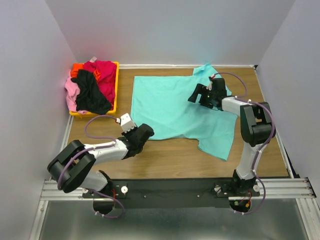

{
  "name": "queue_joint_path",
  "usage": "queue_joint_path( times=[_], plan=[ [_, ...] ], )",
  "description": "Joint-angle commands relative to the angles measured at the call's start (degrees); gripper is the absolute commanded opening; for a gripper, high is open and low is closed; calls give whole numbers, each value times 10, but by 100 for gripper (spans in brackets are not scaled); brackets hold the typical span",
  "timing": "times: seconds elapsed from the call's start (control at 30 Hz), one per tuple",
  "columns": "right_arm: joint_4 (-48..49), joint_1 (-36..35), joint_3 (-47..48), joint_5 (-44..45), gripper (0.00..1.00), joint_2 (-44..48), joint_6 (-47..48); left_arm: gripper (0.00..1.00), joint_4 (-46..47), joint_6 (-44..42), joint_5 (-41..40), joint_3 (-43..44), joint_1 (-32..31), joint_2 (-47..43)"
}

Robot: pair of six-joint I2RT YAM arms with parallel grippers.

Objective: Fold and stack the t-shirts
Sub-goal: Fold the tshirt

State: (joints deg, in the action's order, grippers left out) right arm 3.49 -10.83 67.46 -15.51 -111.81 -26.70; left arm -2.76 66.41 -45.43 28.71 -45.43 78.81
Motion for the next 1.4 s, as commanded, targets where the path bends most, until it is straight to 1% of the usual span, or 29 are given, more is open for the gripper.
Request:
queue_joint_path(
  times=[0.0,0.13,0.33,0.47,0.5,0.57,0.67,0.8,0.83,0.87,0.93,0.97,1.03,1.07,1.13,1.2,1.23,1.3,1.33,1.37],
  plan=[
    [-2,-2,23,-22,100,-31,-5,0,91,-87,30,12,28,-23],
    [-8,-1,43,-23,100,-55,-8,0,103,-129,33,25,50,-22],
    [-28,-2,82,-15,100,-95,-9,0,162,-198,92,31,109,-2],
    [-32,-1,126,-18,100,-125,-10,0,178,-227,106,53,124,24],
    [-49,-1,134,-23,100,-129,-9,0,179,-233,109,58,126,30],
    [-53,-1,144,-29,100,-131,-6,0,180,-247,115,70,128,49],
    [-53,-2,136,-24,100,-101,-5,0,183,-262,136,82,129,64],
    [-56,-2,77,21,100,-8,-13,0,205,-277,167,72,128,59],
    [-57,-2,55,47,100,17,-17,0,210,-282,173,68,128,57],
    [-57,-5,15,63,100,74,-21,0,217,-286,176,66,128,51],
    [-65,-10,-27,112,100,128,-32,0,219,-303,179,61,128,49],
    [-85,-11,-62,125,100,172,-36,0,220,-310,183,61,128,47],
    [-114,-22,-91,152,100,216,-45,0,223,-315,193,55,128,44],
    [-147,-25,-106,177,100,258,-49,0,231,-315,202,52,128,44],
    [-181,-42,-150,226,99,297,-66,0,246,-315,236,42,128,42],
    [-217,-48,-180,244,99,341,-89,0,254,-316,247,41,127,43],
    [-227,-48,-212,251,99,384,-93,0,254,-319,250,42,127,43],
    [-269,-48,-239,267,99,421,-110,0,253,-327,249,43,127,38],
    [-288,-48,-253,284,98,454,-114,0,253,-328,241,42,127,35],
    [-323,-48,-260,288,98,465,-121,0,252,-331,236,41,127,26]
  ],
)
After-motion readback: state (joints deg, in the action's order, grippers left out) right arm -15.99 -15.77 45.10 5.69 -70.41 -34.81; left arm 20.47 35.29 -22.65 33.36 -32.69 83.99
